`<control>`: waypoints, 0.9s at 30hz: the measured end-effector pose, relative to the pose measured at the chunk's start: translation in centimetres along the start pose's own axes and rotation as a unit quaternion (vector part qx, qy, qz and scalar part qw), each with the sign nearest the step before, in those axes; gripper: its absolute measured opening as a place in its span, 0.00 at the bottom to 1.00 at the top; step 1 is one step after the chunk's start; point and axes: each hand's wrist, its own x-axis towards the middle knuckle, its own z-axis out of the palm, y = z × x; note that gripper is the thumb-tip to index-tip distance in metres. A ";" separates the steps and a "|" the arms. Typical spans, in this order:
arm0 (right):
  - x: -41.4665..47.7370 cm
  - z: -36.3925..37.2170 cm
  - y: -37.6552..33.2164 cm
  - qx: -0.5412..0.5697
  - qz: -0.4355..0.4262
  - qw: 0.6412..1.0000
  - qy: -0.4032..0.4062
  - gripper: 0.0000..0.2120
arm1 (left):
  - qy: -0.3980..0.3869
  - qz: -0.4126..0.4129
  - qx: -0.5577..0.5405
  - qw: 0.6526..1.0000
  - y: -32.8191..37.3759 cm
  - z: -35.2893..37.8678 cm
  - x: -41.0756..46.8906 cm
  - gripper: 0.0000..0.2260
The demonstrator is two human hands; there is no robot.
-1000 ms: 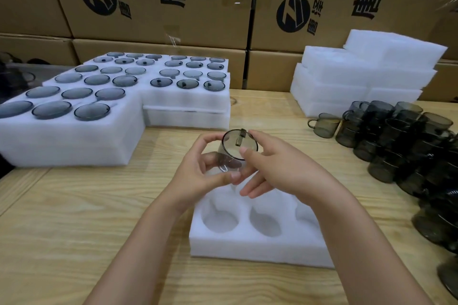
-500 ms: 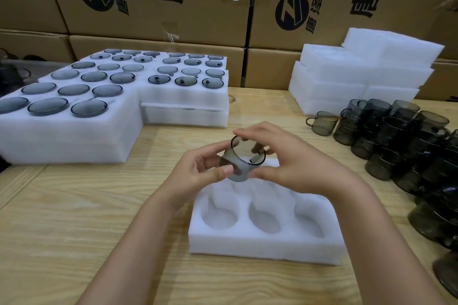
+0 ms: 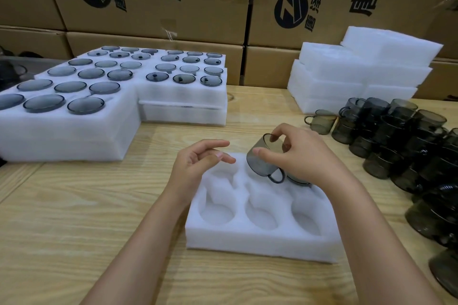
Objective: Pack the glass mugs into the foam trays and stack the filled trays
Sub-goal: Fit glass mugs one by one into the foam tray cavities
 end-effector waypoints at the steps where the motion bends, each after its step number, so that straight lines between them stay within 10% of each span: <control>1: 0.0 0.0 0.0 0.000 0.003 1.000 -0.006 0.28 | 0.001 -0.001 -0.002 1.000 0.0 0.0 0.0 0.11; 14: -0.4 1.6 -1.2 -0.200 -0.042 0.978 -0.030 0.25 | -0.003 0.007 0.001 1.000 -0.4 -0.1 0.1 0.10; 21: 0.4 2.1 -1.9 -0.103 -0.051 0.993 0.002 0.40 | -0.006 0.014 0.001 1.000 -0.4 -0.2 0.0 0.09; 27: 2.6 6.3 -2.5 -0.117 -0.060 0.979 -0.158 0.31 | -0.003 0.016 -0.013 1.000 -0.3 -0.1 0.1 0.07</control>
